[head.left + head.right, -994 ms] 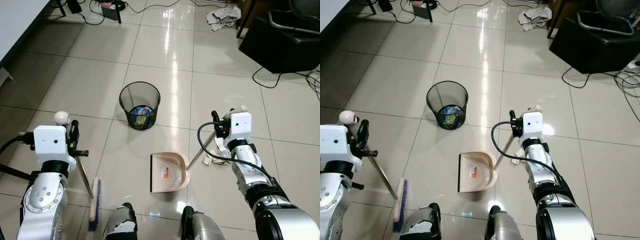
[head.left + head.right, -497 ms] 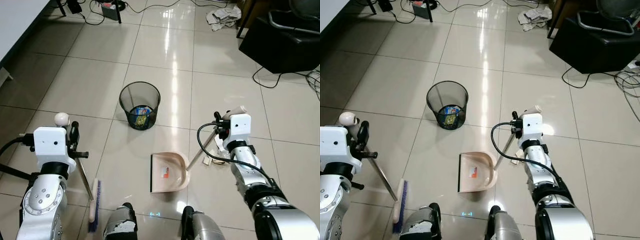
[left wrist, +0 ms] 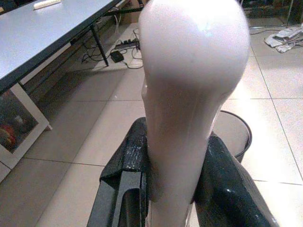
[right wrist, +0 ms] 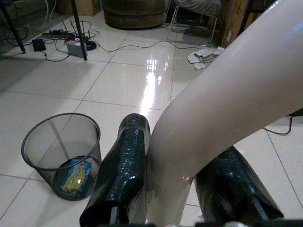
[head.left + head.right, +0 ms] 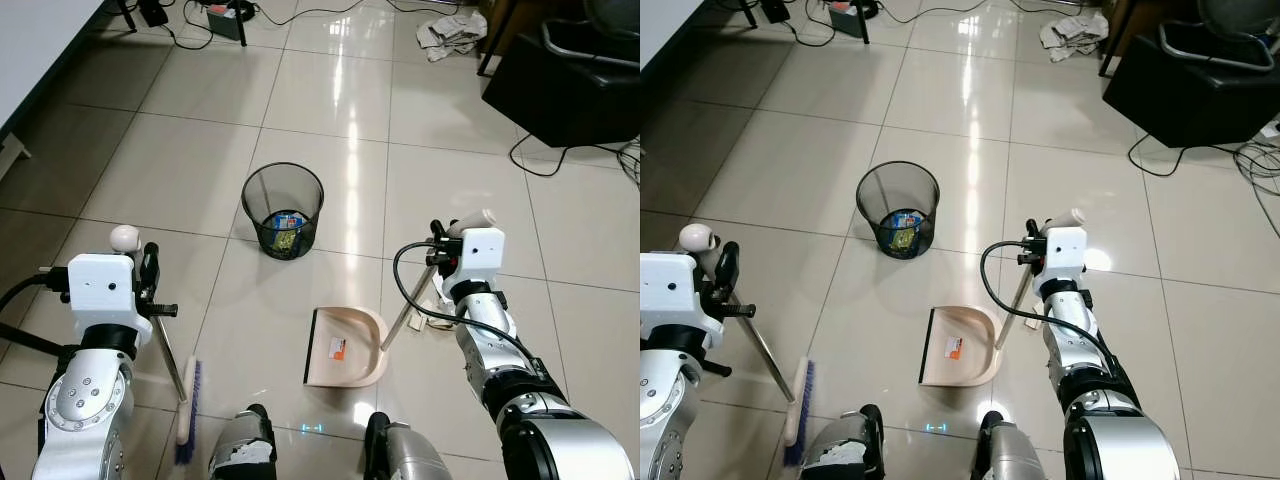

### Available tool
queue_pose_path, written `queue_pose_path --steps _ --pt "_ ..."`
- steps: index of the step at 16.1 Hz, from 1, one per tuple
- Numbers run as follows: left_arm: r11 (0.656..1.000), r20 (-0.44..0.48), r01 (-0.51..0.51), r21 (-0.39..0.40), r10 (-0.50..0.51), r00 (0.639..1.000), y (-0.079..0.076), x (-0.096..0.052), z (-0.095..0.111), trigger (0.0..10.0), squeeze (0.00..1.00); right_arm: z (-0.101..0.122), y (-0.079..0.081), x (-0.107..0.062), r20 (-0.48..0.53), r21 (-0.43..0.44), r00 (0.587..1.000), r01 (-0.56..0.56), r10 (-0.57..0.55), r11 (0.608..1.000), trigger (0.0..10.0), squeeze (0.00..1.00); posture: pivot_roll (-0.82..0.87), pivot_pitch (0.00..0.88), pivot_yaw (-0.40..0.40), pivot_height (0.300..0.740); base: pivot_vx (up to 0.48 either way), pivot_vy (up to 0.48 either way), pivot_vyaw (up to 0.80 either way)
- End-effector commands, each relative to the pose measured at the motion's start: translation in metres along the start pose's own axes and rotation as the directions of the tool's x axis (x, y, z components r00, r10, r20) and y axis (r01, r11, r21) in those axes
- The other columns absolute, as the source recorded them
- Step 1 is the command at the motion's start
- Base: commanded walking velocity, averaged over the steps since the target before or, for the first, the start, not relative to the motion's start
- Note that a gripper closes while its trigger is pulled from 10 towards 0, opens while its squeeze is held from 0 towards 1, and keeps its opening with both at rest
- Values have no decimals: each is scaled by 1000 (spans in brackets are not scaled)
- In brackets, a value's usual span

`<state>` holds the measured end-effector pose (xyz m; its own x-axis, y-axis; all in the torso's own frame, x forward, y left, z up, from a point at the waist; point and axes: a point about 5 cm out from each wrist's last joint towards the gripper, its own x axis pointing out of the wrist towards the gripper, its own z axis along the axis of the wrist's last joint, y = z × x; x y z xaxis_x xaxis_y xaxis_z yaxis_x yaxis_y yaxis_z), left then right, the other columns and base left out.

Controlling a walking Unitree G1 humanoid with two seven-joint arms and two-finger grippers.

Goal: Sweep floor

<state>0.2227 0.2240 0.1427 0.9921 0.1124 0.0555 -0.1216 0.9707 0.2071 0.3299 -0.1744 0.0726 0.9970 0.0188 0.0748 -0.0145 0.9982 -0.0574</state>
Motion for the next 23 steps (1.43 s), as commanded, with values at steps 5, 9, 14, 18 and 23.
queue_pose_path --steps 5,9,14,18,23 --pt "1000 38 7 14 -8 999 -1 7 7 10000 0 -6 -5 -6 -13 37 999 38 -38 999 0 0 179 241 -11 740 0 0 0" --pt "999 81 35 1 -35 996 -9 30 10 10000 0 16 8 -3 140 54 989 -48 40 997 0 0 107 151 -19 740 0 0 0" --pt "995 76 101 6 -102 992 -24 50 6 10000 0 50 7 -11 259 44 959 -130 115 991 0 0 28 85 2 740 0 0 0" --pt "996 128 77 -44 -70 989 -28 61 13 10000 0 62 6 -20 212 68 971 -129 112 989 0 0 15 56 -2 740 0 0 0" --pt "989 86 133 -60 -128 988 -35 58 10 10000 0 65 3 -33 130 15 989 -65 63 998 10000 0 11 40 2 740 0 0 0"
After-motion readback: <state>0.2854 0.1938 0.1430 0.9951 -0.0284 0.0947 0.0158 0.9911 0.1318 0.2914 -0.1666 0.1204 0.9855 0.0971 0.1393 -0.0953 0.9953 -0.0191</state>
